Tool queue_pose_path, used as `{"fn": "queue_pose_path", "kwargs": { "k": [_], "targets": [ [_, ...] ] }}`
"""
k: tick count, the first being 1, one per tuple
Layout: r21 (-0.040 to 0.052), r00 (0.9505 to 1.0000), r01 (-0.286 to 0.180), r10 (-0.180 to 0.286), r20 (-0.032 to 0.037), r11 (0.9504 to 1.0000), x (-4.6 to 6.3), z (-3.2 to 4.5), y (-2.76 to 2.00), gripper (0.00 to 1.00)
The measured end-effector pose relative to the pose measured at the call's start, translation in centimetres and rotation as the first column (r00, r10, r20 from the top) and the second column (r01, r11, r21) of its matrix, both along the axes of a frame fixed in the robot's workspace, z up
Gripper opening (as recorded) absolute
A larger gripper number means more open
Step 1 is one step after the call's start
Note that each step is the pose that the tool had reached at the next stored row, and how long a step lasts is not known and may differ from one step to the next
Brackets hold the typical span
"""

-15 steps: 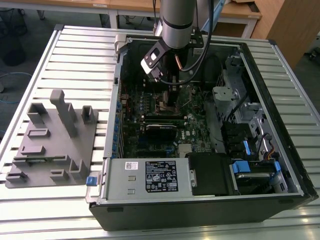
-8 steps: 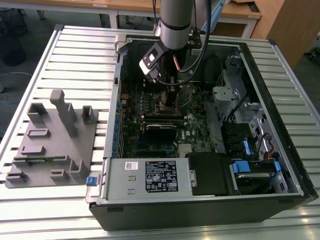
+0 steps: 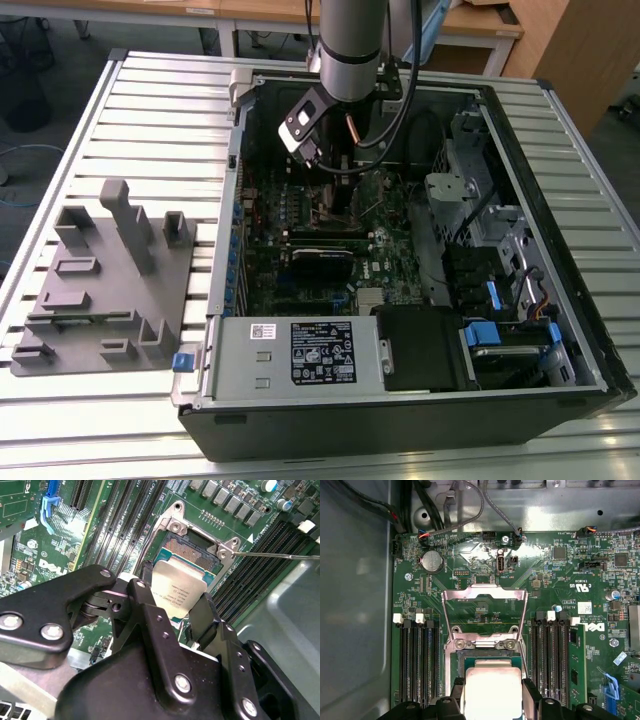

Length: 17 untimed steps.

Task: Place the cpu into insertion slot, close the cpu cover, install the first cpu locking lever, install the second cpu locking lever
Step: 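Place the cpu into insertion slot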

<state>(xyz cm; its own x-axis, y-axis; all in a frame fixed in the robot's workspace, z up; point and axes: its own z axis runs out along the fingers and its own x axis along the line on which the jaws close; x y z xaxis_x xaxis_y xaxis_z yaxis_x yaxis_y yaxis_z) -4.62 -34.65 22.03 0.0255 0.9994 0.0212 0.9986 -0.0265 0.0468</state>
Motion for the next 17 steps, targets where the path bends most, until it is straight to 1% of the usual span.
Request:
{"fn": "queue_pose_path", "kwargs": {
  "k": [9, 13, 17],
  "targets": [
    [0.0002, 1.0, 0.0, 0.0, 0.0001, 1.0, 0.0, -0.03, 0.0, 0.54],
    [0.0002, 1.0, 0.0, 0.0, 0.0001, 1.0, -0.08, -0.39, 0.03, 0.54],
    [0.0001, 1.0, 0.0, 0.0, 0.0001, 1.0, -0.2, -0.71, 0.19, 0.54]
  ]
}}
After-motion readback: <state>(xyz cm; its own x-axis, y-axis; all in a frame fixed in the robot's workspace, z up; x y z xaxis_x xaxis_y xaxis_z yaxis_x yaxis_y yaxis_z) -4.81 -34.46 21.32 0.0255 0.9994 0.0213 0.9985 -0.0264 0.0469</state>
